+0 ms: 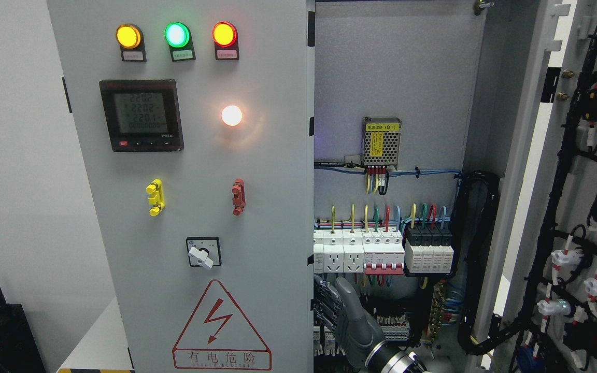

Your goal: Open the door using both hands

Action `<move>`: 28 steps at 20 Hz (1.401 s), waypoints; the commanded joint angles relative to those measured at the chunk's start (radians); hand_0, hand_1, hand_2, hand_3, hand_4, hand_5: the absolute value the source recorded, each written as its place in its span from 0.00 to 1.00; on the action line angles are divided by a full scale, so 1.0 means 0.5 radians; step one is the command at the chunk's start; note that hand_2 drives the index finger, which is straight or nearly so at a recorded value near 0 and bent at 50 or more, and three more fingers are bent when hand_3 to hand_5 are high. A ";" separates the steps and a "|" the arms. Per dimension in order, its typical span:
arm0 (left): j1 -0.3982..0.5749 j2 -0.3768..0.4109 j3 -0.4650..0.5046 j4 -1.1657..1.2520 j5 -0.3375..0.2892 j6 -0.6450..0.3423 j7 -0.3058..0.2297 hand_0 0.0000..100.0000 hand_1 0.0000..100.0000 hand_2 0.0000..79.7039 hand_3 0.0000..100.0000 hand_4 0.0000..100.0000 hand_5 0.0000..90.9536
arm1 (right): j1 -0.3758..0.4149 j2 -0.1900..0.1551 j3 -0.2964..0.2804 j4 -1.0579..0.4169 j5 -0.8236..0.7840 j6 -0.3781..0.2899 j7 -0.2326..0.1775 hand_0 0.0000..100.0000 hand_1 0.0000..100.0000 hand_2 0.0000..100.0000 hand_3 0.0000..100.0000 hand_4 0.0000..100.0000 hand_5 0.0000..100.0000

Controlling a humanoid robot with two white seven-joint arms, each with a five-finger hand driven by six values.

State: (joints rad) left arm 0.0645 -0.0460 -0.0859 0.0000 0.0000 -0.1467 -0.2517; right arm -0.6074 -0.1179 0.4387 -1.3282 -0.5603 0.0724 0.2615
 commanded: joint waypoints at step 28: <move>0.000 0.000 0.000 -0.037 -0.049 -0.001 0.000 0.00 0.00 0.00 0.00 0.03 0.00 | -0.055 -0.003 -0.018 0.079 -0.060 0.061 0.152 0.00 0.00 0.00 0.00 0.00 0.00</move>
State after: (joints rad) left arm 0.0644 -0.0460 -0.0859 0.0000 0.0000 -0.1467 -0.2516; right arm -0.6343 -0.1192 0.4313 -1.3040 -0.5901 0.1015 0.3369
